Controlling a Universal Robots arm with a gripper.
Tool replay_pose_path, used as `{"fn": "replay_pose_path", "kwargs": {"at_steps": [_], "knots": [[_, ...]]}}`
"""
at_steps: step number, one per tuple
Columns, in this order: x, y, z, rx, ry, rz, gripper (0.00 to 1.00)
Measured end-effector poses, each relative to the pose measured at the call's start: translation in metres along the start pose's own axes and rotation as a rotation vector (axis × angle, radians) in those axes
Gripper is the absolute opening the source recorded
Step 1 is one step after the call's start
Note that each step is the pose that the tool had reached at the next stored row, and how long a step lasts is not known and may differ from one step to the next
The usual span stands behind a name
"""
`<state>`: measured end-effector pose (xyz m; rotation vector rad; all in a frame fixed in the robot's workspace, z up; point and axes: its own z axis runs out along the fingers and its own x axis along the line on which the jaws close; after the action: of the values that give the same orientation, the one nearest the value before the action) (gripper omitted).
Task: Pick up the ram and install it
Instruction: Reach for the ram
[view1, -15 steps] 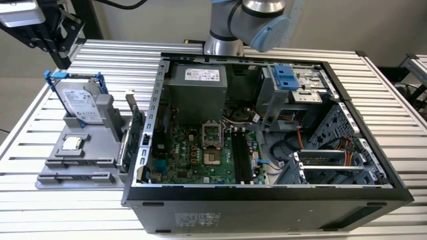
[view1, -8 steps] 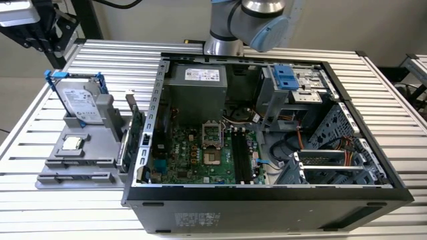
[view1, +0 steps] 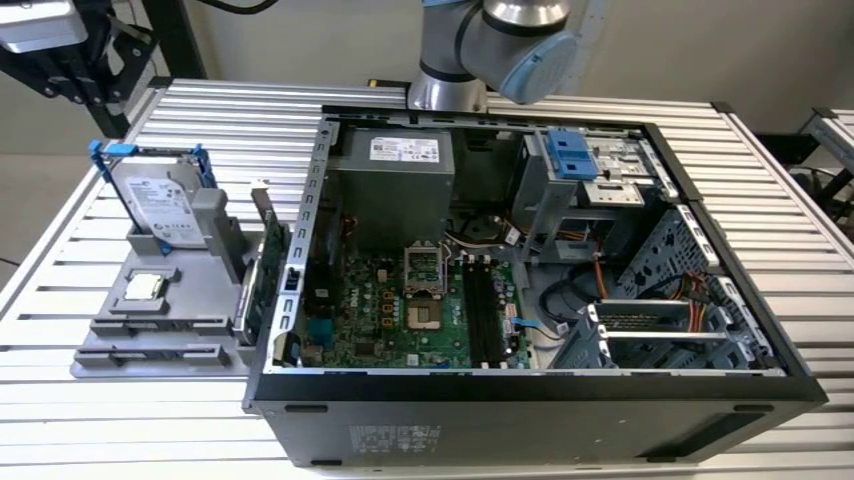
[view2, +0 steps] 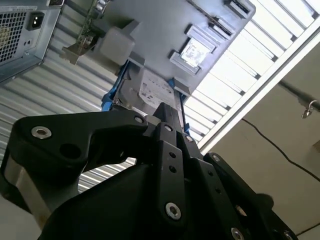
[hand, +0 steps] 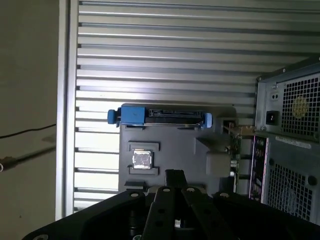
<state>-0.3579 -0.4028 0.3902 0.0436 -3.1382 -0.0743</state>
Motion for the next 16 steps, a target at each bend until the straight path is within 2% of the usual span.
{"fn": "replay_pose_path", "kwargs": {"at_steps": [4, 16], "knots": [[0.0023, -0.0051, -0.0002, -0.0001, -0.0002, 0.000, 0.00], [0.0102, -0.0333, -0.0015, 0.0000, -0.0003, 0.003, 0.00]]}}
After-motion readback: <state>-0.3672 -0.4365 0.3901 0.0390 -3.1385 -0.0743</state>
